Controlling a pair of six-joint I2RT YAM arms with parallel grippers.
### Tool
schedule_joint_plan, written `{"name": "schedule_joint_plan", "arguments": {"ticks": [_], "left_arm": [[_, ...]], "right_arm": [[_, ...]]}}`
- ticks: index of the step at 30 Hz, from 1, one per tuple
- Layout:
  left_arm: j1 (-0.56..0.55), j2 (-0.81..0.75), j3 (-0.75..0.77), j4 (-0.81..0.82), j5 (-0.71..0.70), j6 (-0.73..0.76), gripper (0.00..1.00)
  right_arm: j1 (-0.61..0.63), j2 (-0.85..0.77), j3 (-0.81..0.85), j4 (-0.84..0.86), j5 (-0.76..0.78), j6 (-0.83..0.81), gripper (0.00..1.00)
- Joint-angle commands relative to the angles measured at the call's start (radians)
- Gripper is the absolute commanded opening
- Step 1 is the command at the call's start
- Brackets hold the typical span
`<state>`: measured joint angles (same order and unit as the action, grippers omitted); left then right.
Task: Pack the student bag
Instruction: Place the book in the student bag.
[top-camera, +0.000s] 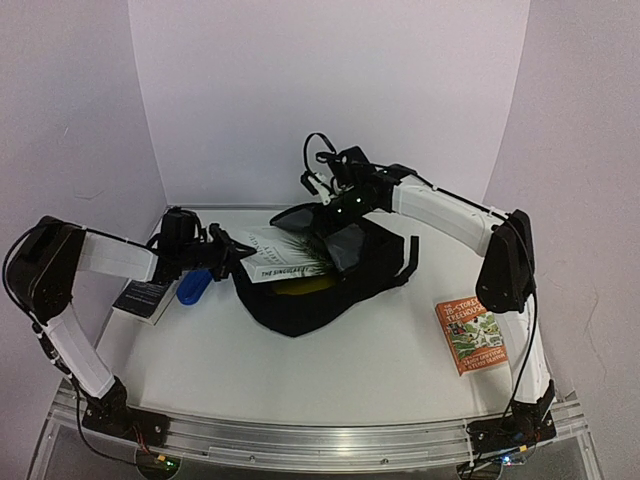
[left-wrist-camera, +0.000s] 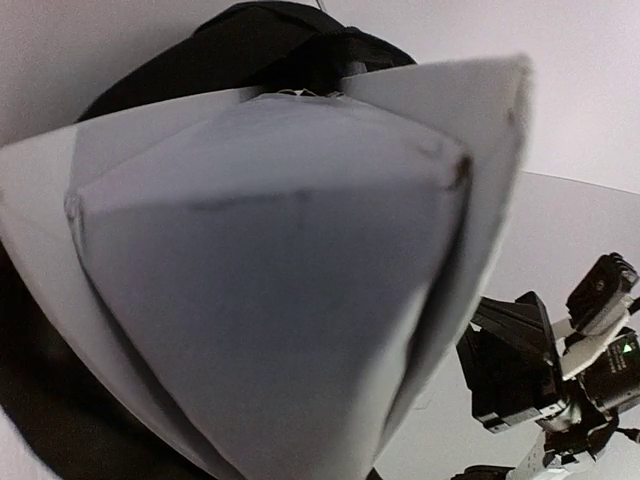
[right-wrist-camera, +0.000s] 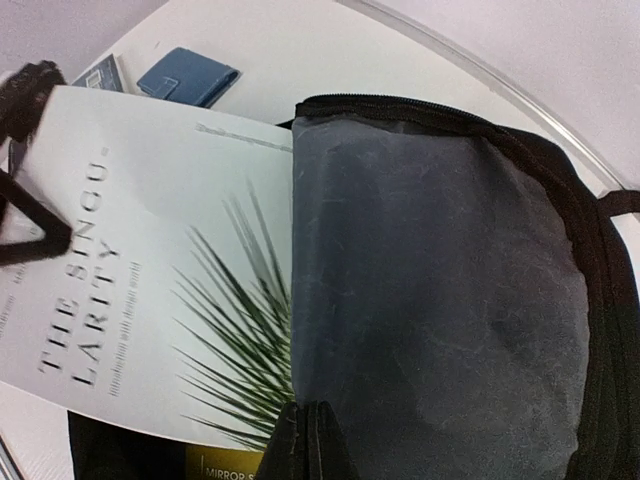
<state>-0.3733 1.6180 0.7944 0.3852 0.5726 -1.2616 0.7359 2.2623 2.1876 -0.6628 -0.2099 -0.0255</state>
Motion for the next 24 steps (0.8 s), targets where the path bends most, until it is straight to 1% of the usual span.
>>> {"name": "schedule_joint_plan", "arguments": {"ticks": [1, 3, 5, 6, 7, 8, 9, 11, 13, 15, 16, 18, 21, 23, 24], "left_arm": [[-0.076, 0.125, 0.146, 0.158, 0.002, -0.028, 0.00], [-0.106, 0.184, 0.194, 0.173, -0.028, -0.036, 0.00], [-0.130, 0.232, 0.215, 0.197, -0.061, -0.059, 0.00], [-0.139, 0.251, 0.220, 0.215, -0.074, -0.070, 0.02], [-0.145, 0.266, 0.228, 0.222, -0.079, -0.077, 0.06], [-0.149, 0.274, 0.236, 0.217, -0.080, -0.078, 0.14], [-0.150, 0.277, 0.239, 0.203, -0.081, -0.076, 0.24], [-0.150, 0.253, 0.236, 0.130, -0.089, -0.053, 0.42], [-0.150, 0.201, 0.239, 0.000, -0.101, 0.003, 0.55], [-0.153, 0.141, 0.261, -0.171, -0.126, 0.079, 0.66], [-0.153, 0.121, 0.273, -0.254, -0.144, 0.119, 0.70], [-0.153, 0.074, 0.292, -0.358, -0.183, 0.164, 0.74], [-0.153, 0.063, 0.336, -0.529, -0.207, 0.209, 0.75], [-0.156, 0.076, 0.354, -0.571, -0.198, 0.216, 0.71], [-0.157, 0.084, 0.353, -0.569, -0.195, 0.211, 0.68]], "right_arm": [[0.013, -0.017, 0.112, 0.075, -0.058, 0.018, 0.00], [0.013, -0.007, 0.128, 0.079, -0.062, 0.018, 0.00], [0.013, -0.003, 0.132, 0.085, -0.072, 0.054, 0.00], [0.013, -0.003, 0.132, 0.088, -0.073, 0.059, 0.00], [0.013, -0.003, 0.131, 0.089, -0.073, 0.062, 0.00], [0.012, -0.002, 0.131, 0.091, -0.068, 0.062, 0.00], [0.011, 0.000, 0.131, 0.092, -0.063, 0.061, 0.00], [0.010, -0.002, 0.126, 0.094, -0.056, 0.055, 0.00], [0.006, -0.006, 0.118, 0.093, -0.054, 0.052, 0.00], [0.000, -0.013, 0.104, 0.094, -0.055, 0.051, 0.00], [-0.002, -0.016, 0.095, 0.094, -0.056, 0.052, 0.00], [-0.007, -0.021, 0.082, 0.094, -0.062, 0.054, 0.00], [-0.009, -0.030, 0.061, 0.094, -0.072, 0.054, 0.00], [-0.009, -0.037, 0.049, 0.094, -0.074, 0.049, 0.00], [-0.010, -0.039, 0.045, 0.094, -0.074, 0.046, 0.00]]}}
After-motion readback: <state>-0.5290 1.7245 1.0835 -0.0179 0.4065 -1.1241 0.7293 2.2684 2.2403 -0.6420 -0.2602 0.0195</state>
